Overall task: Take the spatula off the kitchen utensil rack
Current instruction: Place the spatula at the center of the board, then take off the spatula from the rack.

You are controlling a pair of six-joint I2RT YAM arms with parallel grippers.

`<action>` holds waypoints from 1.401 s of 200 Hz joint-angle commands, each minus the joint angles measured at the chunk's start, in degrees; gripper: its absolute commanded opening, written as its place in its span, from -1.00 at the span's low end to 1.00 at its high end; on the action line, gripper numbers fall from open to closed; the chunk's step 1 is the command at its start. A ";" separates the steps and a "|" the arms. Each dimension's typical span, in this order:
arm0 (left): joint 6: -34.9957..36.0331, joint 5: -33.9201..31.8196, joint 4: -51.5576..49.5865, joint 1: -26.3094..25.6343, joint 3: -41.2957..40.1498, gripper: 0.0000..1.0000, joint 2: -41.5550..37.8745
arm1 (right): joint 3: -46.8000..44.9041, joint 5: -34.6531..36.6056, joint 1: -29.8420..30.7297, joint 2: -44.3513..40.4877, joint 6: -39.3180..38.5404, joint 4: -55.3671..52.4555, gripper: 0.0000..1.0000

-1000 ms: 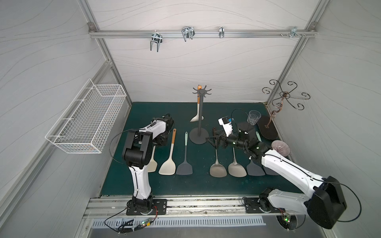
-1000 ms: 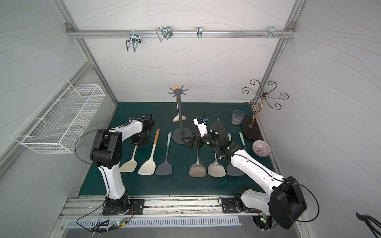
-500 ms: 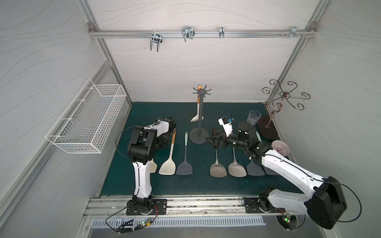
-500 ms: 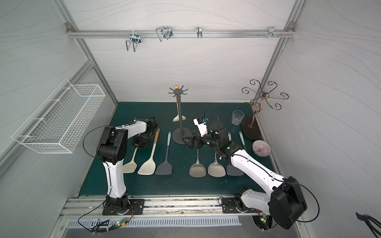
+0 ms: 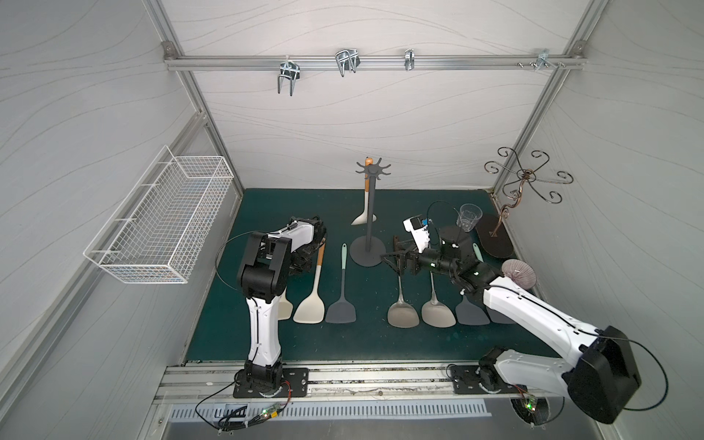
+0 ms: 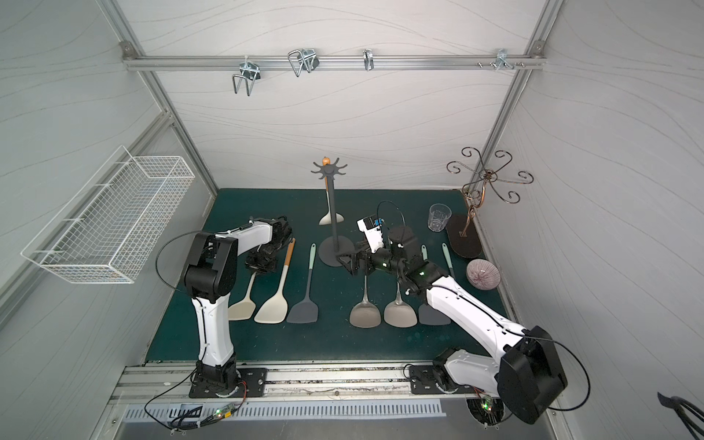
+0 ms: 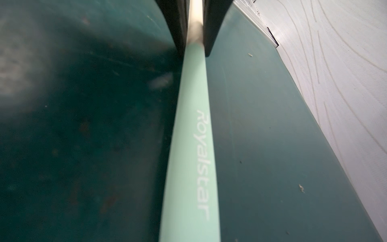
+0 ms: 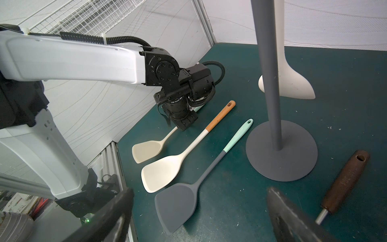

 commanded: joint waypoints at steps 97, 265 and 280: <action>-1.52 0.97 -5.46 -0.78 4.53 -0.16 -4.52 | 0.08 -0.18 0.47 -0.71 -1.54 -0.80 0.98; -3.02 24.51 14.98 -2.50 -5.13 0.99 -45.98 | 2.67 7.42 1.17 -15.16 0.17 -12.19 0.98; -4.41 27.59 18.37 -3.31 -7.65 0.99 -49.68 | 2.30 8.65 1.17 -17.00 1.63 -13.66 0.98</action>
